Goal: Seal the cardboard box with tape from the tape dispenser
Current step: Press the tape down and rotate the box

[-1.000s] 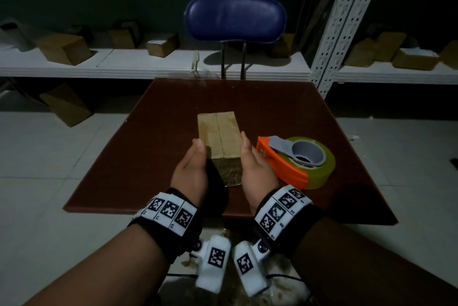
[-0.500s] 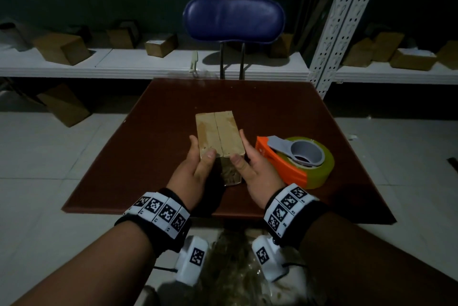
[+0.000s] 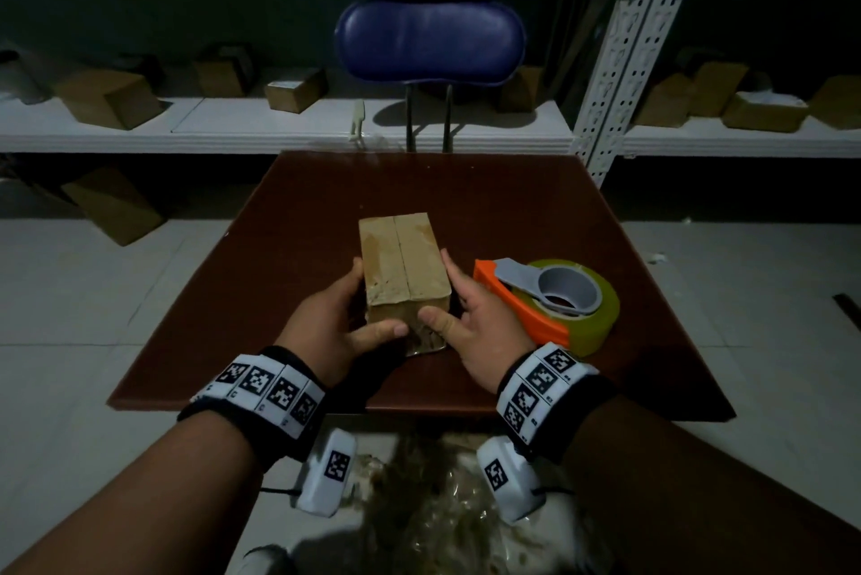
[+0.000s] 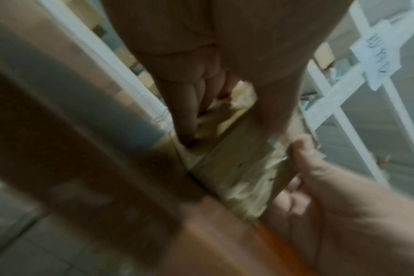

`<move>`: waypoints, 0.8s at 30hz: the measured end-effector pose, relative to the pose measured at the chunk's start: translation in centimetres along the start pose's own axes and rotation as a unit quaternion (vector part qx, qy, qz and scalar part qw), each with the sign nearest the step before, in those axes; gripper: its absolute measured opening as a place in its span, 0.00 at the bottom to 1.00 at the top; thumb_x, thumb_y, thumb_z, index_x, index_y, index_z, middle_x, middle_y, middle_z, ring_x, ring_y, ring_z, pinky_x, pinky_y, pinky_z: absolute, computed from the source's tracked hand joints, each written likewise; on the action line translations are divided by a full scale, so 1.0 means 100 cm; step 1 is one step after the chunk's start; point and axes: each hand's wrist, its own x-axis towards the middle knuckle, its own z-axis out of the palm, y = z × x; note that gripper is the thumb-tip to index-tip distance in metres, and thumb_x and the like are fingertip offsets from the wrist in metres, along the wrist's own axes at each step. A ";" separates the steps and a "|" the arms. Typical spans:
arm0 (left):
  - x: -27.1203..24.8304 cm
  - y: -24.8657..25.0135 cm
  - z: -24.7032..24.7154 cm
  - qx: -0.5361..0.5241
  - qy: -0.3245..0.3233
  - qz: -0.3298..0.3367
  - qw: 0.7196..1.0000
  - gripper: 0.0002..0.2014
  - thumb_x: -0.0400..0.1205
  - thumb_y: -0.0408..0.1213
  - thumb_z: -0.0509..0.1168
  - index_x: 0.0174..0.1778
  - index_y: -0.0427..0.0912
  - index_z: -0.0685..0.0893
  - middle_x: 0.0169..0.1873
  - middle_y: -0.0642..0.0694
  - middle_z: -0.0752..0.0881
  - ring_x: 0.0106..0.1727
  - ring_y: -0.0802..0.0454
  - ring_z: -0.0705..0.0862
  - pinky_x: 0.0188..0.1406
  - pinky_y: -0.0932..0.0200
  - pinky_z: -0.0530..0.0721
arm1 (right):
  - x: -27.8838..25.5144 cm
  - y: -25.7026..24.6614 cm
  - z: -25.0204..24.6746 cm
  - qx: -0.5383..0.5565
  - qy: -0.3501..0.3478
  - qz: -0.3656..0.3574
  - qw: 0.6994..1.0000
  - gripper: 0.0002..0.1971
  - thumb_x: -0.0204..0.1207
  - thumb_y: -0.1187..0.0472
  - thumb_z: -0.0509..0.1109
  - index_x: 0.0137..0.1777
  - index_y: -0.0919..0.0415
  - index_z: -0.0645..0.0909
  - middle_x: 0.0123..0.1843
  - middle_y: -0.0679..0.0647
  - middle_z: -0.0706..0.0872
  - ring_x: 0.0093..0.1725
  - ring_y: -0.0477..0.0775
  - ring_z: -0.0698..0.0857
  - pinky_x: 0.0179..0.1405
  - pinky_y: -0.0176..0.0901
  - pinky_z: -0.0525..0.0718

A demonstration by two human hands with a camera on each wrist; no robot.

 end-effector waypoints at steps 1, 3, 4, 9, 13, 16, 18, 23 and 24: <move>0.001 -0.001 0.000 0.003 -0.003 0.001 1.000 0.54 0.63 0.63 0.74 0.85 0.51 0.63 0.80 0.52 0.74 0.77 0.58 0.73 0.77 0.59 0.72 | 0.000 0.000 0.000 0.002 -0.001 0.000 1.000 0.43 0.74 0.35 0.71 0.85 0.23 0.50 0.85 0.37 0.70 0.84 0.43 0.70 0.81 0.61 0.75; 0.002 -0.004 -0.001 0.002 -0.010 -0.001 1.000 0.56 0.61 0.66 0.74 0.86 0.53 0.62 0.81 0.52 0.71 0.79 0.56 0.72 0.79 0.48 0.72 | 0.000 0.001 -0.001 0.014 -0.001 0.001 1.000 0.44 0.73 0.37 0.72 0.84 0.23 0.51 0.85 0.37 0.71 0.84 0.42 0.69 0.81 0.60 0.74; 0.002 -0.003 -0.001 0.007 -0.011 -0.001 1.000 0.56 0.61 0.66 0.74 0.86 0.53 0.61 0.82 0.52 0.69 0.80 0.55 0.70 0.79 0.47 0.71 | 0.000 0.002 -0.001 0.023 0.002 0.003 1.000 0.44 0.72 0.36 0.74 0.83 0.21 0.51 0.85 0.37 0.71 0.84 0.42 0.69 0.81 0.60 0.74; 0.000 0.000 0.004 0.023 -0.022 0.009 0.999 0.53 0.69 0.59 0.73 0.88 0.48 0.54 0.81 0.57 0.63 0.78 0.61 0.67 0.75 0.62 0.70 | 0.001 0.002 0.007 0.021 0.040 0.013 0.999 0.50 0.65 0.30 0.78 0.85 0.26 0.53 0.82 0.38 0.76 0.81 0.43 0.74 0.76 0.58 0.80; 0.001 0.001 0.003 0.027 -0.026 0.010 0.999 0.49 0.77 0.49 0.73 0.88 0.47 0.52 0.73 0.63 0.64 0.70 0.69 0.64 0.67 0.72 0.66 | 0.000 -0.002 0.009 -0.021 0.059 0.007 0.998 0.45 0.75 0.41 0.76 0.87 0.32 0.53 0.79 0.39 0.79 0.77 0.42 0.78 0.76 0.53 0.81; -0.002 0.005 0.004 0.023 -0.046 0.004 0.999 0.50 0.79 0.50 0.70 0.88 0.47 0.43 0.77 0.63 0.61 0.73 0.66 0.64 0.71 0.67 0.66 | 0.000 -0.003 0.006 -0.030 0.037 0.008 0.999 0.44 0.80 0.48 0.74 0.88 0.33 0.50 0.79 0.39 0.79 0.77 0.40 0.78 0.77 0.52 0.80; -0.004 0.006 0.009 0.015 -0.063 -0.017 0.998 0.55 0.80 0.51 0.70 0.86 0.46 0.31 0.83 0.56 0.63 0.78 0.61 0.65 0.74 0.63 0.65 | -0.001 -0.005 0.006 -0.047 0.016 0.014 0.999 0.44 0.81 0.47 0.71 0.88 0.34 0.45 0.82 0.41 0.77 0.79 0.42 0.76 0.79 0.53 0.77; -0.007 0.010 0.018 -0.001 -0.070 -0.066 0.995 0.64 0.78 0.46 0.75 0.79 0.42 0.19 0.86 0.50 0.56 0.85 0.54 0.55 0.84 0.52 0.45 | -0.014 -0.020 0.008 0.003 -0.013 0.053 0.998 0.40 0.88 0.41 0.60 0.91 0.43 0.40 0.85 0.41 0.70 0.76 0.37 0.70 0.74 0.37 0.66; -0.007 0.009 0.018 -0.001 -0.071 -0.073 0.995 0.65 0.77 0.47 0.75 0.79 0.43 0.19 0.86 0.50 0.55 0.86 0.51 0.52 0.83 0.47 0.36 | -0.017 -0.024 0.007 0.025 -0.005 0.063 0.998 0.37 0.88 0.38 0.57 0.91 0.43 0.44 0.83 0.39 0.70 0.74 0.36 0.69 0.73 0.37 0.64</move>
